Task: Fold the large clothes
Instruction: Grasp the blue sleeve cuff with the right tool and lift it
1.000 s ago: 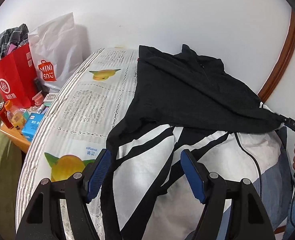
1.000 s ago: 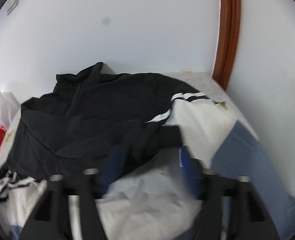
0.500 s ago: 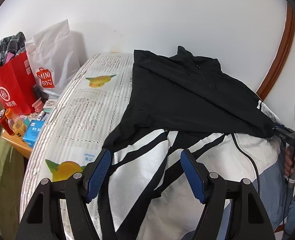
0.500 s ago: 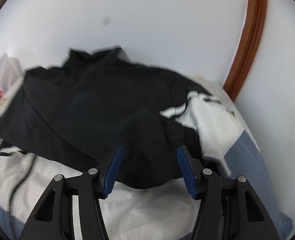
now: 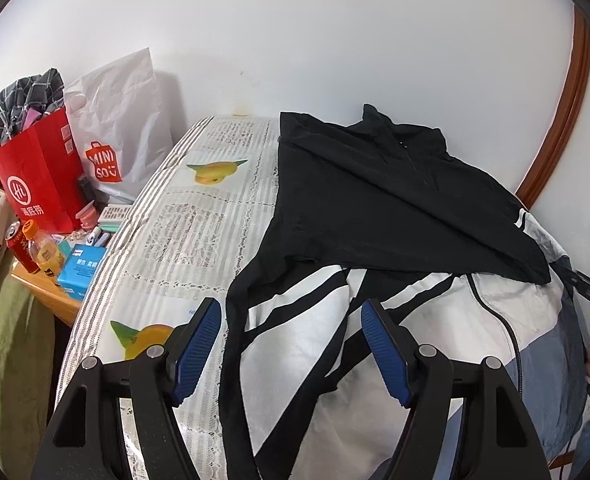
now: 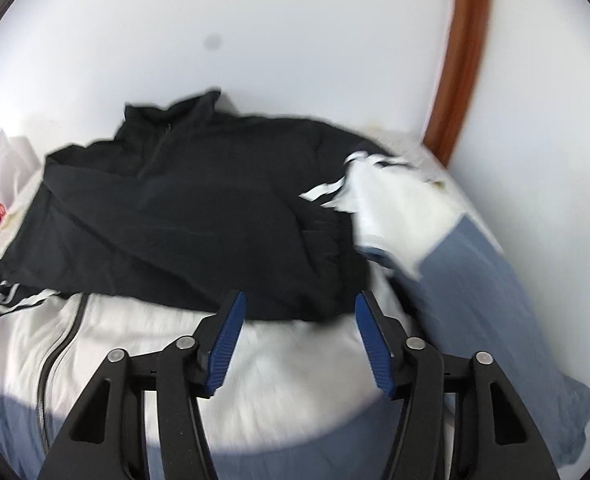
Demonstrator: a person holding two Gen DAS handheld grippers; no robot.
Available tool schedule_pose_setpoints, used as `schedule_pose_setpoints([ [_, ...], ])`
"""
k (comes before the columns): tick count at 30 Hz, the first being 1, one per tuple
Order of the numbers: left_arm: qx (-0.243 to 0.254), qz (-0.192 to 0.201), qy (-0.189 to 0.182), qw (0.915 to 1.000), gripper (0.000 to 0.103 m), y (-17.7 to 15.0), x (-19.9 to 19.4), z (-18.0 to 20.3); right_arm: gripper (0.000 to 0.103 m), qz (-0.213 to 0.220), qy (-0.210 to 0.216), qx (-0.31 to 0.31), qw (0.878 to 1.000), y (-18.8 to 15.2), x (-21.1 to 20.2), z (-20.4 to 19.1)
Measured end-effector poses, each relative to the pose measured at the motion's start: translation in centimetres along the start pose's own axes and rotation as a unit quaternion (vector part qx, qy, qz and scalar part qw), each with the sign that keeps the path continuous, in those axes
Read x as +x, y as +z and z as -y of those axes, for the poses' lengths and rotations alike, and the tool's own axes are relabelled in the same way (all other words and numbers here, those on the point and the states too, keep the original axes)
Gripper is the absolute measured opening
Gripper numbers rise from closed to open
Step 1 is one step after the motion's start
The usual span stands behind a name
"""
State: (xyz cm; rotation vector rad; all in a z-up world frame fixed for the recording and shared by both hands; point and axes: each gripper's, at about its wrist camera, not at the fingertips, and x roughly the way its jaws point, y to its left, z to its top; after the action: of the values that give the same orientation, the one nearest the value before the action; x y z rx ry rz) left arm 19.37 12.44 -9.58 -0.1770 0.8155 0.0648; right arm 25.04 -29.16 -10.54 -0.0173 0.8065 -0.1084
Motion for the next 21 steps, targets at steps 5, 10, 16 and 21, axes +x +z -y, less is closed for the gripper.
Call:
schedule_pose_setpoints([
  [5, 0.005, 0.001, -0.014, 0.9999, 0.07, 0.0, -0.1, 1.2, 0.083, 0.023, -0.071, 0.037, 0.997, -4.1, -5.1, 5.8],
  [10, 0.021, 0.002, -0.033, 0.9992, 0.07, -0.1, -0.6, 3.4, 0.084, -0.031, -0.151, 0.058, 0.986, -8.6, -6.4, 12.2],
  [16, 0.047, -0.004, -0.03, 0.9984, 0.071, -0.5, -0.7, 5.5, 0.084, -0.083, -0.176, 0.071, 0.978, -12.6, -5.9, 16.6],
  [21, 0.057, -0.017, -0.027, 0.9978, 0.071, -1.0, -0.7, 6.2, 0.081, -0.101, -0.179, 0.068, 0.976, -13.7, -4.4, 17.5],
])
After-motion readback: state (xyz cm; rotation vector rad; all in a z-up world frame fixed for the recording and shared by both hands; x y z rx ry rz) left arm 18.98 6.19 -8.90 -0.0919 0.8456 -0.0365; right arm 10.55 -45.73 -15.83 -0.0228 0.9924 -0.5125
